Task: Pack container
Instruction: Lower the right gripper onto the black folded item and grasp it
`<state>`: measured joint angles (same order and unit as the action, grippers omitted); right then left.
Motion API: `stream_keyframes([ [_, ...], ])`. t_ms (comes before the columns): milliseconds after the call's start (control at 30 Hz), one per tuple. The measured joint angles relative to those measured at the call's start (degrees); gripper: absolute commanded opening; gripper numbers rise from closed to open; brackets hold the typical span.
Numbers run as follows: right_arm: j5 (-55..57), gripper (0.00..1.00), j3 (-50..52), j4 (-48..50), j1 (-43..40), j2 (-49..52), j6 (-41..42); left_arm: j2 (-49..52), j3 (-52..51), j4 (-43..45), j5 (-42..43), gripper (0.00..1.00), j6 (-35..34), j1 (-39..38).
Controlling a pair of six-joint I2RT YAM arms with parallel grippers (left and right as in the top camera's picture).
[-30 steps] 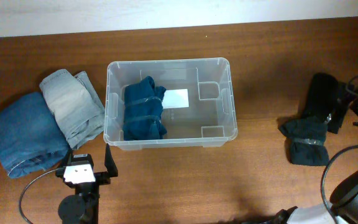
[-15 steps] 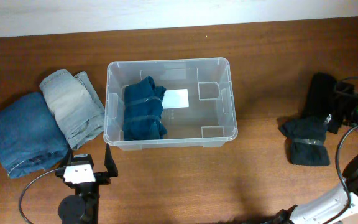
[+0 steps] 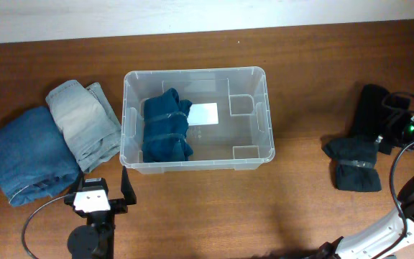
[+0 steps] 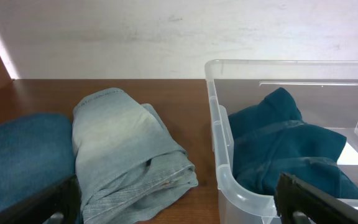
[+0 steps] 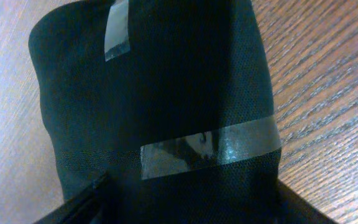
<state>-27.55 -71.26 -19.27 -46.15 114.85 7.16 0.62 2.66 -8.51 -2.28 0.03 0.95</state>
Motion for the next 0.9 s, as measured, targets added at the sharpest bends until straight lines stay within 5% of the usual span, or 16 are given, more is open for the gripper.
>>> stream_keyframes([
  [400,-0.1,0.22,-0.2,-1.7,0.0,-2.1,0.0,0.0,0.0,0.0,0.0,0.99,0.0,0.0],
  [900,0.1,0.20,-0.4,-4.5,2.7,-20.2,0.8,0.0,0.0,0.0,0.0,0.99,0.0,0.0],
])
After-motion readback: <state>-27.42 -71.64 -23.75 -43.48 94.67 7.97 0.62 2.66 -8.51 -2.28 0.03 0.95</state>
